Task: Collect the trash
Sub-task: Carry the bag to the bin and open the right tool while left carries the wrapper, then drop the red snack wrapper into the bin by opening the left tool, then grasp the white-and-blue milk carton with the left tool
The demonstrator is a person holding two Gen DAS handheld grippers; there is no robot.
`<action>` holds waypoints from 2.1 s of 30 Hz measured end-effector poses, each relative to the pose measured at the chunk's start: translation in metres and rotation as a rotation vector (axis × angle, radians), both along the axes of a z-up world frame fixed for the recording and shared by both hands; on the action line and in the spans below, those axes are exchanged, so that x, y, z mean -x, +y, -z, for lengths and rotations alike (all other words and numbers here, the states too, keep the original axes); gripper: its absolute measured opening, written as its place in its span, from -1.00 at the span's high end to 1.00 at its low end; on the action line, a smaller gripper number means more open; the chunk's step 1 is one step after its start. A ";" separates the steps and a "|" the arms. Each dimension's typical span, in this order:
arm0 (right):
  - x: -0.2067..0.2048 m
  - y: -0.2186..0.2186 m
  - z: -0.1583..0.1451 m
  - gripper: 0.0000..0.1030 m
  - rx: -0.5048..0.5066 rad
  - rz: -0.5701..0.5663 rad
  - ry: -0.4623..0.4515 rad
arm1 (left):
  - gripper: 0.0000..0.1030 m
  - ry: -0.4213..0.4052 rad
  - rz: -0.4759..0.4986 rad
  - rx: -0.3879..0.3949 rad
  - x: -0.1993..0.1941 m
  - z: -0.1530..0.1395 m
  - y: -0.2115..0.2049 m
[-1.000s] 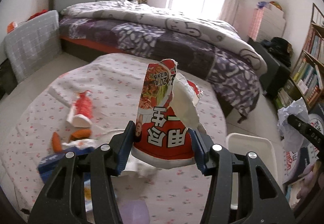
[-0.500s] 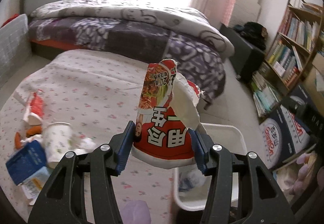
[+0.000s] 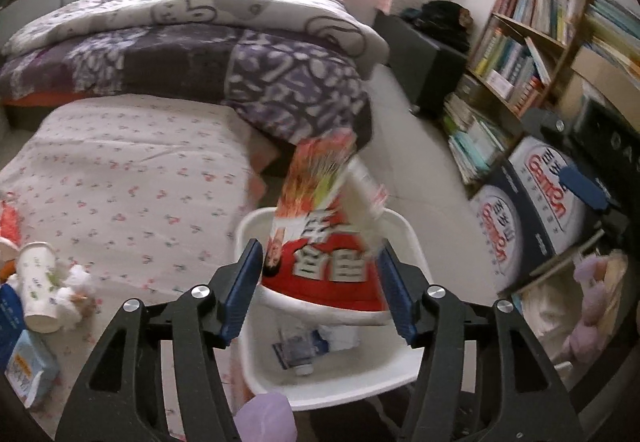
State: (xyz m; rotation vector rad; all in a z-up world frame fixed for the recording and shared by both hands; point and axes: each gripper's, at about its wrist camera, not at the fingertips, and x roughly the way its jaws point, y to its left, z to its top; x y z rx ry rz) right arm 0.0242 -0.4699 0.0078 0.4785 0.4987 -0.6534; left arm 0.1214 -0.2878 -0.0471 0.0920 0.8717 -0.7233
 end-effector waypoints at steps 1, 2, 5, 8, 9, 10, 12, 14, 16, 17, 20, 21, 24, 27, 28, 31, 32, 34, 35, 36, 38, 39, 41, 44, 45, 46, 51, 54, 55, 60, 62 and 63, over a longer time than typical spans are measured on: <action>0.001 -0.001 0.000 -0.64 -0.004 0.004 -0.003 | -0.42 0.006 0.009 0.003 0.001 0.001 -0.002; 0.001 -0.002 0.000 -0.64 -0.007 0.007 -0.004 | -0.51 0.008 0.012 0.007 0.002 0.001 -0.003; 0.002 -0.002 0.000 -0.65 -0.011 0.009 -0.007 | -0.57 -0.012 0.015 0.010 0.004 -0.002 0.000; -0.001 0.004 -0.001 -0.68 -0.004 -0.001 -0.003 | -0.57 -0.036 -0.005 0.001 0.004 -0.004 0.005; -0.004 0.007 -0.001 -0.69 0.001 -0.009 0.000 | -0.57 -0.040 -0.012 -0.003 0.004 -0.005 0.007; -0.006 0.010 -0.001 -0.70 0.005 -0.016 0.003 | -0.57 -0.044 -0.024 -0.009 0.002 -0.005 0.009; -0.009 0.016 -0.001 -0.70 0.015 -0.028 0.009 | -0.57 -0.048 -0.043 -0.017 -0.001 -0.005 0.015; -0.014 0.023 -0.001 -0.70 0.028 -0.043 0.015 | -0.57 -0.056 -0.067 -0.030 -0.005 -0.006 0.021; -0.019 0.031 -0.001 -0.71 0.042 -0.058 0.020 | -0.57 -0.067 -0.088 -0.042 -0.007 -0.006 0.028; -0.020 0.034 -0.002 -0.71 0.047 -0.064 0.022 | -0.57 -0.071 -0.097 -0.048 -0.009 -0.006 0.032; -0.028 0.046 -0.003 -0.73 0.061 -0.088 0.029 | -0.60 -0.091 -0.129 -0.075 -0.012 -0.005 0.044; -0.030 0.049 -0.003 -0.74 0.063 -0.094 0.032 | -0.63 -0.100 -0.141 -0.086 -0.014 -0.005 0.050; -0.040 0.063 -0.001 -0.75 0.068 -0.127 0.046 | -0.67 -0.115 -0.176 -0.120 -0.019 -0.003 0.066; -0.050 0.079 0.000 -0.75 0.080 -0.163 0.059 | -0.71 -0.107 -0.213 -0.148 -0.026 0.001 0.084; -0.053 0.085 0.001 -0.75 0.085 -0.172 0.062 | -0.71 -0.101 -0.231 -0.165 -0.029 0.003 0.091; -0.062 0.101 0.003 -0.75 0.098 -0.207 0.075 | -0.72 -0.076 -0.280 -0.208 -0.038 0.010 0.112; -0.065 0.107 0.004 -0.75 0.103 -0.220 0.082 | -0.72 -0.070 -0.290 -0.219 -0.040 0.012 0.116; -0.071 0.117 0.007 -0.75 0.109 -0.245 0.094 | -0.73 -0.049 -0.324 -0.243 -0.046 0.017 0.132; -0.074 0.123 0.008 -0.75 0.114 -0.258 0.102 | -0.73 -0.037 -0.337 -0.251 -0.048 0.019 0.139; -0.078 0.128 0.010 -0.75 0.118 -0.272 0.110 | -0.73 -0.031 -0.346 -0.255 -0.050 0.019 0.145; -0.084 0.137 0.012 -0.75 0.122 -0.294 0.122 | -0.75 -0.020 -0.368 -0.267 -0.054 0.021 0.158; -0.086 0.142 0.013 -0.75 0.124 -0.304 0.128 | -0.75 -0.015 -0.382 -0.276 -0.056 0.023 0.165; -0.092 0.151 0.016 -0.75 0.122 -0.326 0.137 | -0.75 -0.002 -0.404 -0.291 -0.061 0.024 0.179; -0.100 0.164 0.020 -0.76 0.119 -0.355 0.152 | -0.75 0.011 -0.418 -0.319 -0.068 0.026 0.193; -0.103 0.168 0.021 -0.76 0.118 -0.364 0.156 | -0.75 0.014 -0.425 -0.338 -0.071 0.027 0.200; -0.106 0.173 0.023 -0.76 0.117 -0.375 0.161 | -0.75 0.019 -0.428 -0.352 -0.073 0.027 0.206; -0.119 0.194 0.030 -0.76 0.115 -0.429 0.188 | -0.75 0.159 -0.323 -0.420 -0.083 0.041 0.232; -0.125 0.204 0.033 -0.76 0.113 -0.453 0.197 | -0.75 0.215 -0.224 -0.501 -0.079 0.058 0.240; -0.127 0.207 0.033 -0.76 0.108 -0.458 0.198 | -0.75 0.224 -0.200 -0.523 -0.078 0.063 0.242; -0.139 0.220 0.040 -0.77 0.088 -0.479 0.219 | -0.75 0.272 -0.140 -0.621 -0.074 0.094 0.260; -0.144 0.226 0.044 -0.77 0.088 -0.493 0.234 | -0.74 0.286 -0.134 -0.637 -0.076 0.103 0.265; -0.147 0.230 0.046 -0.77 0.088 -0.502 0.243 | -0.76 0.291 -0.140 -0.642 -0.077 0.108 0.269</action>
